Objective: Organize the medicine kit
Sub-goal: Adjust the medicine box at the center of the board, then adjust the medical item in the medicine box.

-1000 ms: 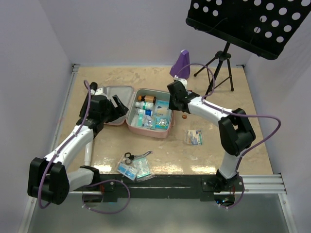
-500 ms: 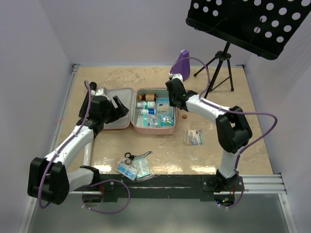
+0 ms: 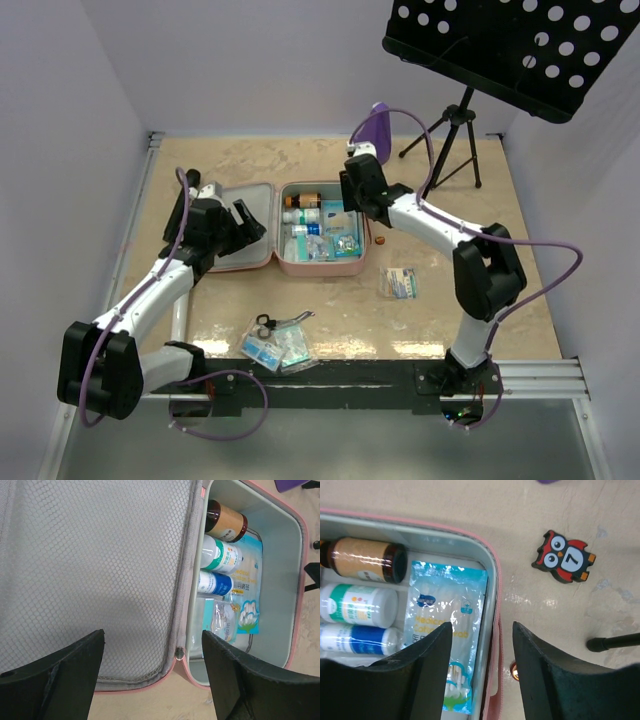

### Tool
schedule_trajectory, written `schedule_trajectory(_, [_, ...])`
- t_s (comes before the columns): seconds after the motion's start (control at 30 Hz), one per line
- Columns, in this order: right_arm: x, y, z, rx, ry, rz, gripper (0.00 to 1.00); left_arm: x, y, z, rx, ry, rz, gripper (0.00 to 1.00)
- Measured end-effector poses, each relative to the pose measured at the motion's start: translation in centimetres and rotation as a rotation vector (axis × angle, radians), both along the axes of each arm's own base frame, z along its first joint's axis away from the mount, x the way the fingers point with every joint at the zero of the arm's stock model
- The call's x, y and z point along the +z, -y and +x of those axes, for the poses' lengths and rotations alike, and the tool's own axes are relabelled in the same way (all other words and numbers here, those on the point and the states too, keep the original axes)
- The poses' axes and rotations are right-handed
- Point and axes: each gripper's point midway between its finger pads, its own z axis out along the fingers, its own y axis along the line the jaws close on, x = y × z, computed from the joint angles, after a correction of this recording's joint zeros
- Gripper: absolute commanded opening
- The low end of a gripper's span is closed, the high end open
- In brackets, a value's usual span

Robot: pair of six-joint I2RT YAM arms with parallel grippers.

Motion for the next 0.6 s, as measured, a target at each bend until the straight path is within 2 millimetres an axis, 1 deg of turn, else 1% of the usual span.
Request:
schedule_trajectory(0.03, [0.7,0.0,0.0,-0.002,0.012,0.010,0.55,0.0,0.0,0.0,0.000,0.000,0.000,0.83])
schedule_trajectory(0.1, [2.3,0.0,-0.1,-0.004,0.042,0.034,0.48,0.0,0.0,0.0,0.000,0.000,0.000,0.82])
schedule_trajectory(0.17, [4.1,-0.3,-0.4,0.001,0.071,0.069,0.33,0.0,0.0,0.0,0.000,-0.001,0.000,0.83])
schedule_trajectory(0.2, [5.1,-0.7,-0.6,0.012,0.087,0.097,0.23,0.0,0.0,0.0,0.000,-0.001,0.000,0.83])
schedule_trajectory(0.27, [6.8,-1.6,-1.2,0.037,0.124,0.157,0.08,0.0,0.0,0.0,0.000,0.000,0.001,0.83])
schedule_trajectory(0.3, [7.5,-2.1,-1.6,0.052,0.137,0.183,0.03,0.0,0.0,0.0,0.000,0.000,0.001,0.82])
schedule_trajectory(0.33, [7.7,-2.6,-2.0,0.067,0.141,0.200,0.00,0.0,0.0,0.0,0.000,-0.001,0.001,0.82])
schedule_trajectory(0.37, [7.7,-3.3,-2.3,0.081,0.144,0.219,0.00,0.0,0.0,0.0,0.000,0.000,0.001,0.82])
schedule_trajectory(0.43, [6.8,-4.5,-2.7,0.109,0.127,0.238,0.00,0.0,0.0,0.0,0.000,-0.001,0.001,0.82])
schedule_trajectory(0.53, [3.5,-6.2,-3.2,0.140,0.061,0.231,0.00,-0.1,0.0,0.0,0.000,-0.002,0.001,0.82])
schedule_trajectory(0.6, [0.6,-6.9,-3.6,0.153,0.004,0.211,0.00,-0.2,0.0,0.0,0.000,-0.005,0.002,0.82])
